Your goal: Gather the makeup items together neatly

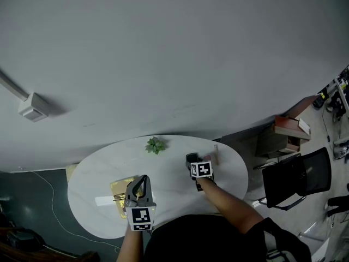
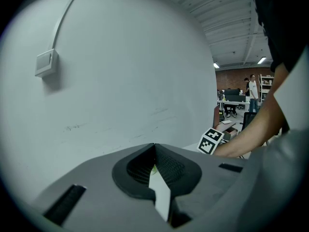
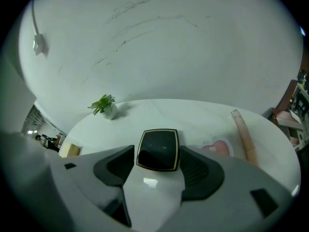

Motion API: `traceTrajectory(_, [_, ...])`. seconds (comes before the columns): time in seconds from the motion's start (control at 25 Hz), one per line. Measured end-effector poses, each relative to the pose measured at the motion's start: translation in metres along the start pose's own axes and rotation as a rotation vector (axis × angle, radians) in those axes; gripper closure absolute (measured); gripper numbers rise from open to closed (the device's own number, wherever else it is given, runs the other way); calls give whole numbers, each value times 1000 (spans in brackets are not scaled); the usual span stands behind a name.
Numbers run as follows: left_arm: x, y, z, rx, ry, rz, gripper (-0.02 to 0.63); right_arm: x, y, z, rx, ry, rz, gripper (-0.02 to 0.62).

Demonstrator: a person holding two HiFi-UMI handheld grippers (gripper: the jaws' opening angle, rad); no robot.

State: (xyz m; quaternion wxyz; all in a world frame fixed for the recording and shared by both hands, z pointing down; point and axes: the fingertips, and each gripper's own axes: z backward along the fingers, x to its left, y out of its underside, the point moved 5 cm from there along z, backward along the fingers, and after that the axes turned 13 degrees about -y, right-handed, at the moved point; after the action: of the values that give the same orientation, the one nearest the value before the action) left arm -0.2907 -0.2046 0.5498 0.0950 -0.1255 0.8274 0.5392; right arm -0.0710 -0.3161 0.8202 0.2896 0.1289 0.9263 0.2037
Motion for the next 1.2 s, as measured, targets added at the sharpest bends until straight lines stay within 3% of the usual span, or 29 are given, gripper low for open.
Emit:
traceTrajectory(0.28, [-2, -5, 9, -8, -24, 7, 584, 1, 2, 12, -8, -33, 19, 299])
traceTrajectory(0.44, [-4, -14, 19, -29, -46, 5, 584, 10, -2, 39, -48, -61, 184, 299])
traceTrajectory(0.64, [-14, -29, 36, -71, -67, 3, 584, 24, -8, 104, -177, -135, 402, 303])
traceTrajectory(0.68, [-17, -33, 40, -81, -72, 2, 584, 26, -9, 121, -205, -136, 451, 338])
traceTrajectory(0.72, [-21, -36, 45, -92, -77, 2, 584, 28, -10, 138, -236, -131, 499, 422])
traceTrajectory(0.88, [-36, -49, 66, -133, -95, 8, 584, 32, -16, 203, -364, -111, 615, 547])
traceTrajectory(1.2, [-62, -76, 119, -193, -128, 17, 584, 48, -16, 321, -523, -100, 735, 568])
